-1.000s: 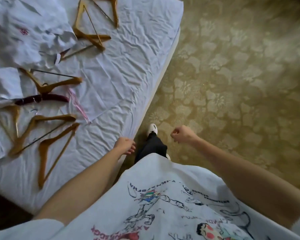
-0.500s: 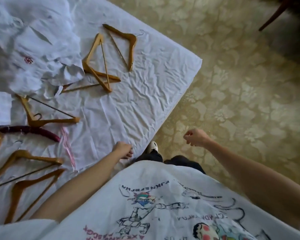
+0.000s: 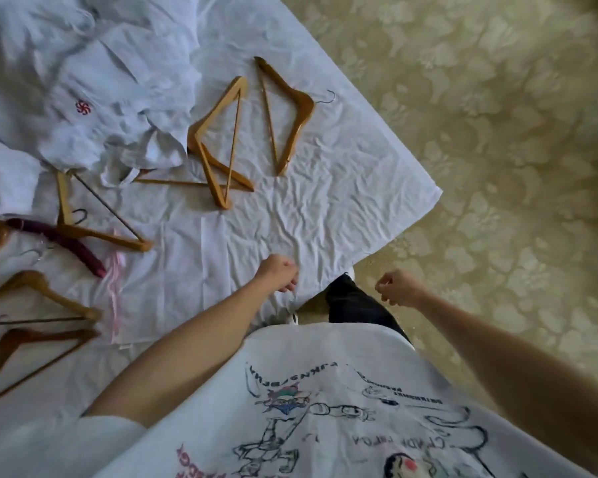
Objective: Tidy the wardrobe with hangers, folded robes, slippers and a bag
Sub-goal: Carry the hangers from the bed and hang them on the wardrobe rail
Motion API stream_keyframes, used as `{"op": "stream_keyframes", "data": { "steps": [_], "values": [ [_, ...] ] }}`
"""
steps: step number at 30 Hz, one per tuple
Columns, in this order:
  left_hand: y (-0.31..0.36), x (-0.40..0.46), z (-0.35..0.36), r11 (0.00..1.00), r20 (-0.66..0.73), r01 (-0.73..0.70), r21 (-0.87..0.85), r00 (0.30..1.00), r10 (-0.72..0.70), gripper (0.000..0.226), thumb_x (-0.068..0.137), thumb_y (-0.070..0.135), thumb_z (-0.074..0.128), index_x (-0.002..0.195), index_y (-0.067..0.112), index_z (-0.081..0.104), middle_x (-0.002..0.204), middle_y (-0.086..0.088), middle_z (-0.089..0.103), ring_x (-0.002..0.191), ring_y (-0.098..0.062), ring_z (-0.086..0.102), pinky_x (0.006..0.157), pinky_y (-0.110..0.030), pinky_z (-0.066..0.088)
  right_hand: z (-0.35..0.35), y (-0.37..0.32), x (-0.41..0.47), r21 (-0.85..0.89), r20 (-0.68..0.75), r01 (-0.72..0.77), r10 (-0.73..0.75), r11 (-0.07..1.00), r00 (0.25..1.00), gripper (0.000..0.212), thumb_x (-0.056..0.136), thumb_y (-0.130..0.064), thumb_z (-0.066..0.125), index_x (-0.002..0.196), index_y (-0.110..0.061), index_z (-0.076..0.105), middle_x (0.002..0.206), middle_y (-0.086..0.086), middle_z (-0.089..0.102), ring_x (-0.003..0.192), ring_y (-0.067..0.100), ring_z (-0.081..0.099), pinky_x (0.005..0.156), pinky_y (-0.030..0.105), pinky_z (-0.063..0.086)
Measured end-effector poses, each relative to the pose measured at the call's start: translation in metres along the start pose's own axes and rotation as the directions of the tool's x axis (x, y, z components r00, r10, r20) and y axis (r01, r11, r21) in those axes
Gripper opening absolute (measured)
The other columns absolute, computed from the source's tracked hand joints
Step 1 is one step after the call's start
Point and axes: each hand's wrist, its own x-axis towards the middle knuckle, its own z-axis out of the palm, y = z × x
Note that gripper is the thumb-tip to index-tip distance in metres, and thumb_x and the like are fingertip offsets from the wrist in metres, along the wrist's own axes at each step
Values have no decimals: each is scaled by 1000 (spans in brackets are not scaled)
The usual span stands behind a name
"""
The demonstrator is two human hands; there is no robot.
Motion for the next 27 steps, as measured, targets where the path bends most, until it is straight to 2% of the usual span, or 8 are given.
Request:
{"op": "stream_keyframes", "data": {
  "steps": [3, 5, 7, 13, 17, 20, 24, 27],
  "values": [
    [10, 6, -6, 983, -53, 110, -149, 991, -119, 17, 94, 17, 56, 91, 8, 70, 80, -7, 73, 64, -17, 67, 54, -24, 53, -40, -40, 23, -8, 30, 113, -112, 994, 993, 13, 89, -17, 57, 82, -18, 68, 79, 5, 74, 74, 22, 71, 63, 28, 54],
    [17, 11, -11, 949, -103, 139, -283, 979, -174, 18, 92, 18, 59, 95, 5, 70, 79, -7, 73, 64, -18, 67, 57, -27, 54, -62, -71, 36, -26, 49, 200, -198, 980, 979, 12, 91, -19, 58, 88, -16, 70, 81, 5, 75, 73, 20, 72, 67, 29, 57],
    [26, 15, -19, 912, -156, 131, -388, 966, -205, 17, 91, 18, 60, 91, 4, 70, 78, -8, 73, 63, -18, 67, 55, -27, 53, -80, -103, 50, -46, 76, 271, -267, 961, 961, 15, 93, -20, 58, 96, -14, 71, 84, 5, 75, 73, 17, 70, 72, 30, 58],
    [44, 31, -53, 843, -251, 107, -528, 928, -275, 17, 92, 17, 62, 89, 3, 72, 76, -8, 72, 59, -15, 66, 56, -27, 55, -103, -176, 93, -100, 146, 361, -346, 927, 927, 18, 93, -19, 59, 100, -10, 73, 82, 5, 74, 69, 15, 69, 65, 24, 55],
    [39, 60, -84, 831, -286, 120, -543, 904, -318, 16, 91, 14, 59, 82, 7, 71, 75, -7, 72, 59, -14, 67, 59, -27, 58, -110, -212, 130, -86, 155, 324, -308, 942, 939, 18, 93, -17, 60, 99, -6, 72, 78, 5, 72, 59, 10, 63, 50, 17, 46],
    [32, 96, -114, 849, -324, 147, -508, 880, -346, 19, 91, 13, 55, 83, 7, 71, 78, -9, 73, 62, -15, 68, 58, -26, 59, -118, -235, 171, -99, 162, 264, -246, 959, 956, 17, 91, -14, 57, 95, -7, 72, 81, 7, 73, 59, 14, 62, 55, 24, 52],
    [24, 161, -161, 875, -413, 172, -452, 829, -376, 20, 88, 21, 56, 77, 15, 72, 78, -6, 75, 78, -23, 71, 80, -38, 61, -126, -262, 242, -91, 101, 197, -188, 976, 977, 22, 91, -14, 56, 97, -2, 74, 89, 13, 76, 68, 21, 66, 67, 34, 59],
    [25, 207, -191, 909, -470, 222, -354, 797, -378, 23, 87, 26, 58, 96, 17, 76, 97, -7, 76, 97, -28, 69, 82, -33, 56, -126, -278, 286, -76, 75, 182, -176, 980, 981, 23, 93, -15, 55, 100, -2, 73, 90, 12, 75, 68, 21, 65, 61, 29, 55]
  ]
}}
